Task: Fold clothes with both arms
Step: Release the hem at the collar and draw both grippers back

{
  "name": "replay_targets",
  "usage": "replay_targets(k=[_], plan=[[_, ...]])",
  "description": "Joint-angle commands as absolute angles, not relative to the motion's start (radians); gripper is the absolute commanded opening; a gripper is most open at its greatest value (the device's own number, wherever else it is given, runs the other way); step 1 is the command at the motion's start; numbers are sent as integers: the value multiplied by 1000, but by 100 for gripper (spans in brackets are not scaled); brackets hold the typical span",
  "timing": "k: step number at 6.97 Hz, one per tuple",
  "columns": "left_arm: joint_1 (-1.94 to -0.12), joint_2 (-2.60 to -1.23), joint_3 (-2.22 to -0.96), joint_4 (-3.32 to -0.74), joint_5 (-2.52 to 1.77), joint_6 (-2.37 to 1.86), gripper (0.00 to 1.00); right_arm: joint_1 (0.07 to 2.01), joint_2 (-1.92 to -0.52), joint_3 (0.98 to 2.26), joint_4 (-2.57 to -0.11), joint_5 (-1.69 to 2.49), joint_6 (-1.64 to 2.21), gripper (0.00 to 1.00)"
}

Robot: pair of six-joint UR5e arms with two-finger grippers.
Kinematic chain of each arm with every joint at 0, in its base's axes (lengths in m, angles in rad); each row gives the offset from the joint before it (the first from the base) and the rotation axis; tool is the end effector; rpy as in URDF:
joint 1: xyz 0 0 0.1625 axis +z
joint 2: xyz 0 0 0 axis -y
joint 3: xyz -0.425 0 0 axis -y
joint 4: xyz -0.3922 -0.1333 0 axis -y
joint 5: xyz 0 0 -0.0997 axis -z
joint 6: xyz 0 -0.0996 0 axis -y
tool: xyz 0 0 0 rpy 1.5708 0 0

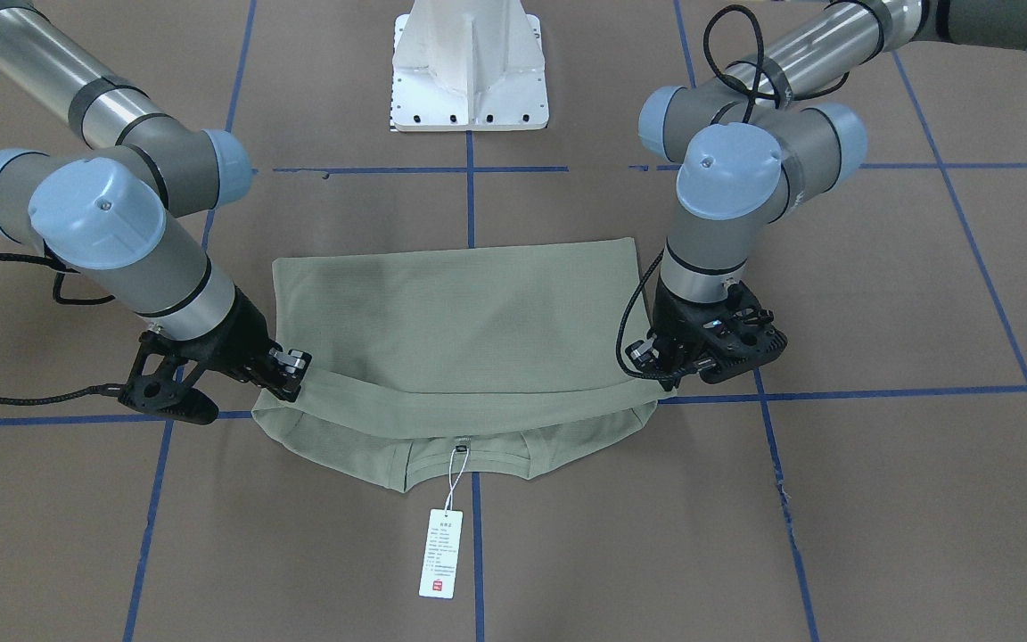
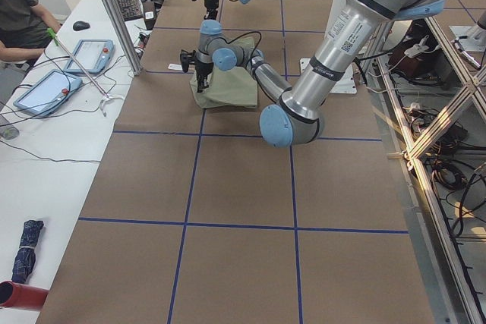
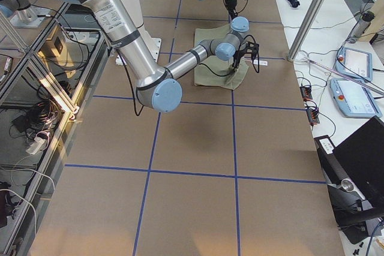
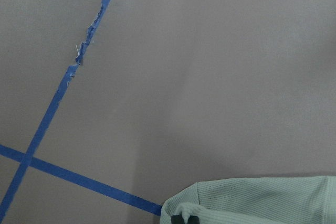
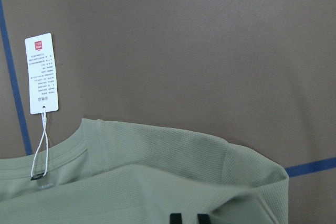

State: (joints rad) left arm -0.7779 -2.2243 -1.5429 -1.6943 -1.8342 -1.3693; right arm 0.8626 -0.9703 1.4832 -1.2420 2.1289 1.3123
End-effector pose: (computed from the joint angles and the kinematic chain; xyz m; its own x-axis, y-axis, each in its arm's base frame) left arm 0.4339 -0.5781 0.2728 0.6215 -0.3410 -0.7054 0.4357 0.8987 -0.0505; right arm -0.4015 -0.5927 0.3026 0.5180 0.2715 0.8112 -0.2637 0.9528 -0.1504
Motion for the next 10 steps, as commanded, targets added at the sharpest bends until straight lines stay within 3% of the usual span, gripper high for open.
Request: replay_targets(k=[1, 3, 6, 10], plan=[[-778, -2226, -1545, -1695, -1835, -1368, 100, 862, -979, 1480, -1213, 2134, 1307, 100], [-779, -2223, -1551, -1689, -1836, -1361, 100, 842, -1026, 1538, -1212, 2146, 1312, 100], [-776, -2220, -1638, -1649, -1836, -1373, 100, 697, -1343, 1811, -1213, 2122, 1321, 100], [-744, -2214, -1657, -1647, -1830, -1417, 100, 608, -1335, 1787, -1213, 2092, 1321, 85]])
